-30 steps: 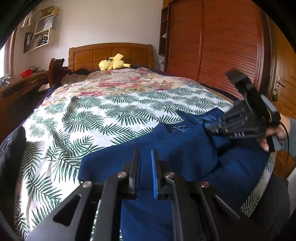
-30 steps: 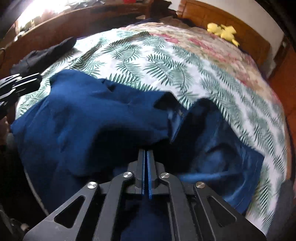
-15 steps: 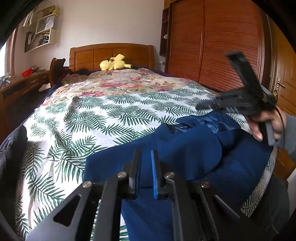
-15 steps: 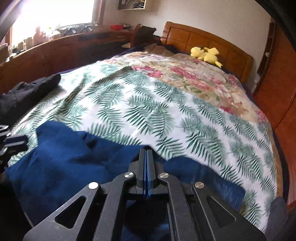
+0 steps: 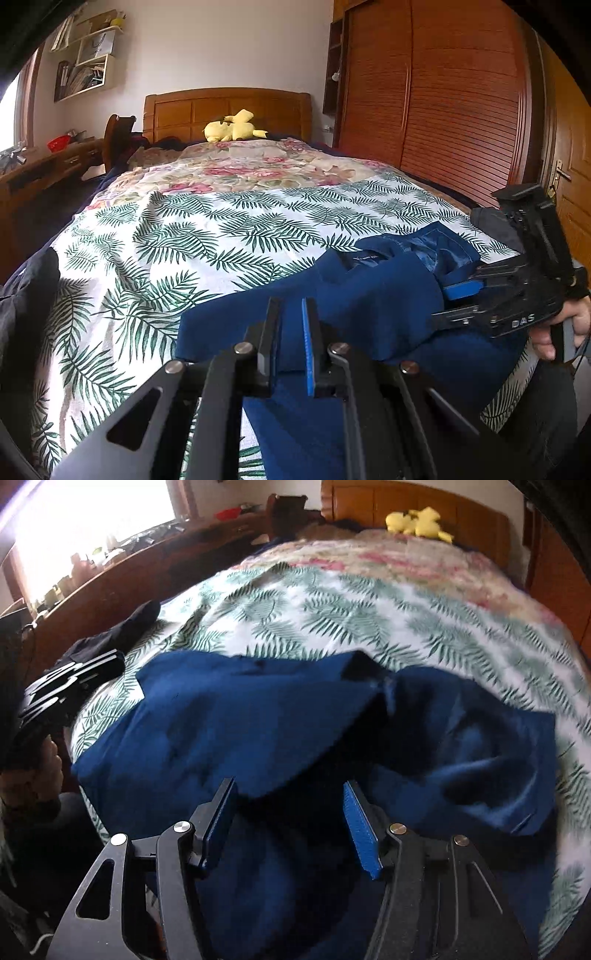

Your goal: Fold large clothes

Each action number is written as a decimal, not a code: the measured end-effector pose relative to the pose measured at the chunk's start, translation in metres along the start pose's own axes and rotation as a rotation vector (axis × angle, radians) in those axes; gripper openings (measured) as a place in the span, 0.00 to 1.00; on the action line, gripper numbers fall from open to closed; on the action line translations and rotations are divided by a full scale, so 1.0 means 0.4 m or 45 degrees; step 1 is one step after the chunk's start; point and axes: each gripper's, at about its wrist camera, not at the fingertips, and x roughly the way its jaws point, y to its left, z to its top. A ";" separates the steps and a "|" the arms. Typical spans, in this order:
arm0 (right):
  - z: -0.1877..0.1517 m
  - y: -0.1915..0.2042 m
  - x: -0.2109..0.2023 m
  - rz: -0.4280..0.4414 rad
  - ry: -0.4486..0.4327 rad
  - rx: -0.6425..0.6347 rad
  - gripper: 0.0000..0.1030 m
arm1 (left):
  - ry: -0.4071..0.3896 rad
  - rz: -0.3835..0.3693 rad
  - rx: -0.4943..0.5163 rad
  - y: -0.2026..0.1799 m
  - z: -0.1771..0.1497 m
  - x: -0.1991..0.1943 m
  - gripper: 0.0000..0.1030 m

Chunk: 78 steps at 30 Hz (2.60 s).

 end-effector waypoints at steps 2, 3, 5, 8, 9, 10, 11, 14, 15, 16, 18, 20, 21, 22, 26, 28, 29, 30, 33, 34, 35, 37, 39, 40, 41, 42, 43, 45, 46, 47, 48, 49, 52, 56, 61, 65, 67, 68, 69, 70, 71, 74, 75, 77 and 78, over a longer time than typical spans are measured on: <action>0.010 0.004 0.020 0.032 -0.008 0.026 0.54 | 0.001 0.001 0.002 0.000 0.000 0.001 0.07; 0.014 0.007 0.025 0.048 -0.008 0.032 0.34 | 0.003 0.002 0.004 -0.001 -0.001 0.002 0.07; 0.040 0.020 0.042 0.107 -0.011 0.010 0.06 | 0.006 0.004 0.005 -0.001 -0.001 0.004 0.07; 0.097 0.024 0.040 0.103 -0.077 -0.008 0.01 | 0.005 0.007 0.002 0.003 -0.002 0.004 0.07; 0.121 0.014 0.037 0.100 -0.103 0.010 0.01 | 0.004 0.006 -0.001 0.005 -0.002 0.004 0.07; 0.146 0.004 0.035 0.090 -0.124 0.027 0.01 | 0.002 0.005 -0.002 0.007 -0.001 0.004 0.07; 0.175 -0.007 0.032 0.074 -0.148 0.043 0.01 | 0.002 0.005 -0.002 0.006 -0.002 0.004 0.07; 0.262 -0.050 0.032 0.015 -0.208 0.084 0.01 | 0.002 0.002 -0.002 0.006 -0.001 0.006 0.07; 0.292 -0.070 0.036 -0.012 -0.228 0.108 0.01 | 0.003 0.003 -0.001 0.006 -0.002 0.007 0.07; 0.315 -0.088 0.040 -0.027 -0.236 0.126 0.01 | 0.003 0.003 0.001 0.006 -0.002 0.008 0.07; 0.353 -0.125 0.055 -0.079 -0.231 0.164 0.01 | 0.004 0.003 0.000 0.008 -0.002 0.011 0.07; 0.378 -0.157 0.069 -0.137 -0.222 0.201 0.01 | 0.006 0.004 -0.002 0.011 -0.002 0.015 0.07; 0.383 -0.164 0.073 -0.153 -0.224 0.211 0.01 | 0.006 0.004 -0.004 0.011 -0.001 0.015 0.07; 0.387 -0.171 0.077 -0.179 -0.214 0.212 0.02 | 0.005 0.003 -0.006 0.012 -0.001 0.015 0.07; 0.379 -0.159 0.078 -0.292 -0.189 0.122 0.45 | 0.001 0.000 -0.003 0.010 0.001 0.014 0.07; 0.369 -0.159 0.064 -0.307 -0.214 0.103 0.62 | 0.000 0.000 -0.001 0.007 0.001 0.014 0.07; 0.367 -0.160 0.058 -0.322 -0.214 0.098 0.62 | 0.001 0.000 0.000 0.007 0.001 0.016 0.07; 0.364 -0.156 0.053 -0.342 -0.209 0.084 0.62 | 0.003 0.001 0.002 0.006 0.001 0.017 0.07; 0.342 -0.121 0.037 -0.245 -0.191 0.012 0.62 | 0.004 0.010 0.007 0.006 0.001 0.018 0.07; 0.328 -0.102 0.031 -0.210 -0.184 -0.031 0.62 | 0.004 0.011 0.005 0.007 0.001 0.018 0.07; 0.313 -0.082 0.027 -0.183 -0.174 -0.073 0.62 | 0.003 0.012 0.003 0.008 0.002 0.018 0.07; 0.279 -0.040 0.026 -0.112 -0.139 -0.147 0.62 | 0.002 0.014 0.001 0.009 0.002 0.016 0.07; 0.246 -0.007 0.027 -0.042 -0.104 -0.191 0.62 | 0.002 0.015 0.000 0.010 0.001 0.014 0.07; 0.232 0.011 0.032 -0.018 -0.079 -0.215 0.62 | 0.003 0.016 -0.001 0.011 0.001 0.014 0.07; 0.217 0.024 0.037 0.000 -0.055 -0.238 0.62 | 0.004 0.016 -0.002 0.012 0.000 0.013 0.07; 0.203 0.038 0.043 0.018 -0.027 -0.262 0.62 | 0.005 0.018 -0.003 0.013 0.000 0.013 0.07; 0.189 0.050 0.047 0.036 -0.008 -0.286 0.62 | 0.006 0.018 -0.004 0.014 -0.001 0.012 0.07; 0.169 0.063 0.054 0.054 0.025 -0.323 0.62 | 0.007 0.018 -0.003 0.014 -0.002 0.011 0.07; 0.162 0.067 0.059 0.054 0.037 -0.335 0.62 | 0.007 0.018 -0.002 0.014 -0.001 0.010 0.07; 0.157 0.066 0.067 0.053 0.060 -0.342 0.62 | 0.007 0.018 -0.002 0.014 -0.002 0.010 0.07; 0.154 0.065 0.070 0.050 0.072 -0.345 0.62 | 0.007 0.018 -0.003 0.013 -0.001 0.011 0.07; 0.153 0.062 0.078 0.038 0.087 -0.351 0.62 | 0.007 0.017 -0.004 0.014 -0.002 0.010 0.07; 0.154 0.048 0.105 -0.007 0.138 -0.367 0.35 | 0.009 0.015 -0.005 0.013 -0.002 0.013 0.07; 0.166 0.039 0.134 -0.010 0.158 -0.451 0.00 | 0.007 0.014 -0.005 0.013 -0.002 0.014 0.07; 0.252 0.009 0.182 -0.185 0.063 -0.435 0.00 | 0.001 0.009 -0.010 0.011 0.002 0.014 0.07; 0.327 -0.022 0.229 -0.343 -0.039 -0.410 0.00 | -0.002 0.001 -0.009 0.006 0.007 0.016 0.07; 0.356 -0.035 0.247 -0.369 -0.074 -0.380 0.00 | -0.005 -0.013 -0.001 -0.001 0.010 0.020 0.07; 0.366 -0.037 0.255 -0.397 -0.095 -0.372 0.00 | -0.007 -0.020 0.003 -0.006 0.011 0.021 0.07; 0.371 -0.037 0.256 -0.408 -0.109 -0.366 0.00 | -0.010 -0.025 0.007 -0.009 0.013 0.022 0.07; 0.377 -0.039 0.255 -0.398 -0.118 -0.349 0.00 | -0.013 -0.036 0.013 -0.016 0.015 0.025 0.07; 0.384 -0.048 0.252 -0.378 -0.112 -0.314 0.02 | -0.014 -0.043 0.017 -0.021 0.016 0.024 0.07; 0.386 -0.067 0.217 -0.377 -0.116 -0.266 0.43 | -0.004 -0.065 0.038 -0.045 0.017 0.038 0.07; 0.380 -0.079 0.188 -0.368 -0.139 -0.257 0.48 | -0.002 -0.066 0.044 -0.052 0.017 0.040 0.07; 0.365 -0.118 0.123 -0.367 -0.175 -0.232 0.50 | 0.004 -0.080 0.057 -0.068 0.016 0.045 0.07; 0.353 -0.136 0.094 -0.378 -0.187 -0.217 0.51 | 0.005 -0.083 0.062 -0.075 0.016 0.045 0.07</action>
